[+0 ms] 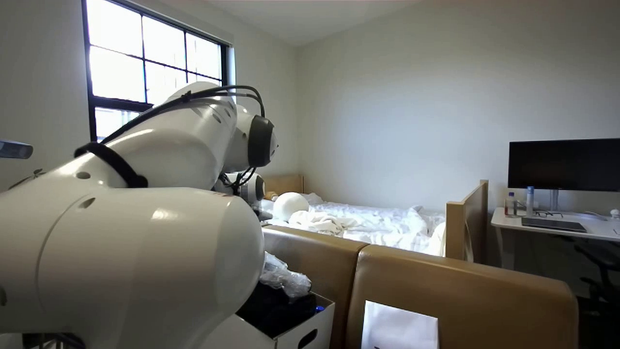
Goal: Put the umbrella into the box
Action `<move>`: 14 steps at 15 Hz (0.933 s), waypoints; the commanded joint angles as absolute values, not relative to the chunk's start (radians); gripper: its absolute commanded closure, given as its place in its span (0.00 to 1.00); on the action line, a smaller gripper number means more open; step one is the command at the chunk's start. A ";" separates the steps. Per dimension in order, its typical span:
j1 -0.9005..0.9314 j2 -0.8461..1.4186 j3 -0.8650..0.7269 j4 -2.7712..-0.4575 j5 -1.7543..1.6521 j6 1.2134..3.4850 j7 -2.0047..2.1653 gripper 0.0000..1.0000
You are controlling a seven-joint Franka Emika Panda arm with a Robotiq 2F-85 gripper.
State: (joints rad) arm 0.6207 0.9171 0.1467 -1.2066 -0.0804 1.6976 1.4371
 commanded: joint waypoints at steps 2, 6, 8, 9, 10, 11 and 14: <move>0.510 1.002 0.171 -1.096 0.093 1.639 1.385 0.93; 0.416 1.004 0.206 -1.094 0.206 1.624 1.344 0.55; 0.396 0.994 0.220 -1.086 0.227 1.621 1.326 0.44; 0.404 1.001 0.212 -1.057 0.242 1.603 1.323 0.37; 0.408 1.005 0.216 -1.033 0.247 1.586 1.320 0.31; 0.419 1.010 0.216 -1.010 0.248 1.576 1.319 0.23; 0.450 0.977 0.237 -0.995 0.204 1.587 1.327 0.05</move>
